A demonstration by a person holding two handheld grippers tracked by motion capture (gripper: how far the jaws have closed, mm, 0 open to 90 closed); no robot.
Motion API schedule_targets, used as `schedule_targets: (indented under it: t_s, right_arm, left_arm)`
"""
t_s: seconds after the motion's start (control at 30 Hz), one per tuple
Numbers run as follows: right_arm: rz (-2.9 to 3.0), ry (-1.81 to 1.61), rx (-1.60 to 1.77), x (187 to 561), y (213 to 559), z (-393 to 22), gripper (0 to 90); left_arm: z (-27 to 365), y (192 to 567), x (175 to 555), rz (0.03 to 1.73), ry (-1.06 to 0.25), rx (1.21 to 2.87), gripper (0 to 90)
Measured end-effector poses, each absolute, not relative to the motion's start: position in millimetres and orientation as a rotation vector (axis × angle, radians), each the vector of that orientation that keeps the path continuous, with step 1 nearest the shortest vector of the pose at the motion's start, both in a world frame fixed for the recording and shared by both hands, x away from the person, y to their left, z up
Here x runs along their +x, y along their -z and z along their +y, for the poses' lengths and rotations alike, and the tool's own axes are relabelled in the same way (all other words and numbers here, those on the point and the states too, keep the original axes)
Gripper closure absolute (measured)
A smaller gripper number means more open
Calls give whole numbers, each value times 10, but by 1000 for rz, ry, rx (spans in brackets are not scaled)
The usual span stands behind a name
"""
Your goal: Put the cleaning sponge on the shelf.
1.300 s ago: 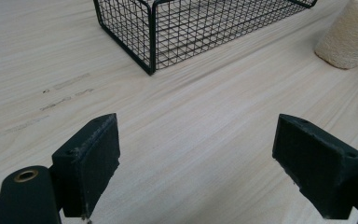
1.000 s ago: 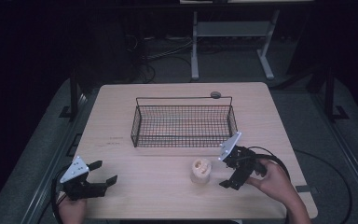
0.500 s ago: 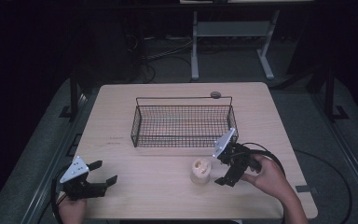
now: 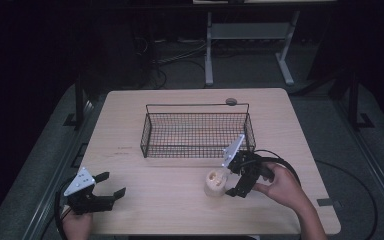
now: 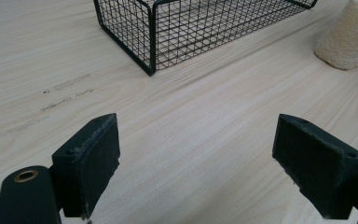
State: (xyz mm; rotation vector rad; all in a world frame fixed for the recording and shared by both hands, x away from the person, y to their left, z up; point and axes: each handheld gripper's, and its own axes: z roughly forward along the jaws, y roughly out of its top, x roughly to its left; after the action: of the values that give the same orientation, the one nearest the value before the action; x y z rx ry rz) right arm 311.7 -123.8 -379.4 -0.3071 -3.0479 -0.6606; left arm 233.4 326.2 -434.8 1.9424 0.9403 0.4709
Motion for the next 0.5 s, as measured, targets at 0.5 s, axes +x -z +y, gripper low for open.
schedule_targets:
  t_s: [0.5]
  right_arm:
    - [-3041,635,-279,3166,3778,-1113,152]
  left_arm:
    - [3267,4347,2336,941,-473,1940,137]
